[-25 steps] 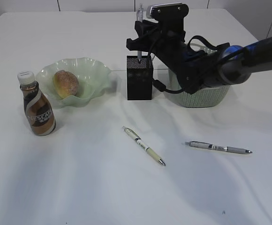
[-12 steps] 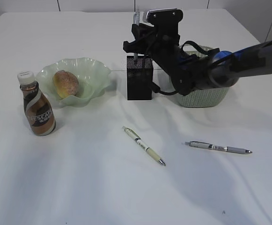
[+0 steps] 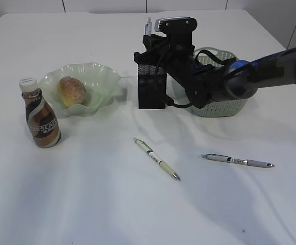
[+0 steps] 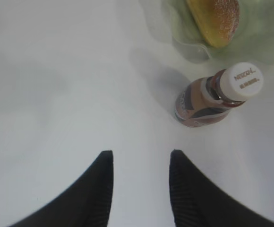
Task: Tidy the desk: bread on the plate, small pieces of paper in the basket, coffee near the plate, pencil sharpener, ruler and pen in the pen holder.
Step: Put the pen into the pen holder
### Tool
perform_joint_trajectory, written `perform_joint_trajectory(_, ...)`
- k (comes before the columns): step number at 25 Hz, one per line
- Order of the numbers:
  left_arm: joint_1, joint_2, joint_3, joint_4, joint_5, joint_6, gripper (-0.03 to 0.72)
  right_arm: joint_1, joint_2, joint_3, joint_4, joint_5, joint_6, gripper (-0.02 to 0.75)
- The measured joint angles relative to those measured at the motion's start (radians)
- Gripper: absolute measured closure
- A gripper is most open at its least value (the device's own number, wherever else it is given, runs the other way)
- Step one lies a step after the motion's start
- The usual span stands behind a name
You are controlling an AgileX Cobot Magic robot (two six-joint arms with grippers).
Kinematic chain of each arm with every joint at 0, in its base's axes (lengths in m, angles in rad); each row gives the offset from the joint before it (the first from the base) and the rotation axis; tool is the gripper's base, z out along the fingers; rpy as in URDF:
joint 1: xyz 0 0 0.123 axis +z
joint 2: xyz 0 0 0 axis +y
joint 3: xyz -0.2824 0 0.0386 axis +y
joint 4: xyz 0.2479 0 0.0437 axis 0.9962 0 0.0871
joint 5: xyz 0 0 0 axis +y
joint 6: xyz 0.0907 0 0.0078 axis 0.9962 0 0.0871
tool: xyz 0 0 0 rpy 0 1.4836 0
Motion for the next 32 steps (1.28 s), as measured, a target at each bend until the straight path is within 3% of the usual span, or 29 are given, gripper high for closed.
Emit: perform_joint_trajectory(32,0.0,0.0,0.0,-0.012,0.0,0.0,0.413,0.0,0.002,0.0,-0.043,0.097,0.001,0.608)
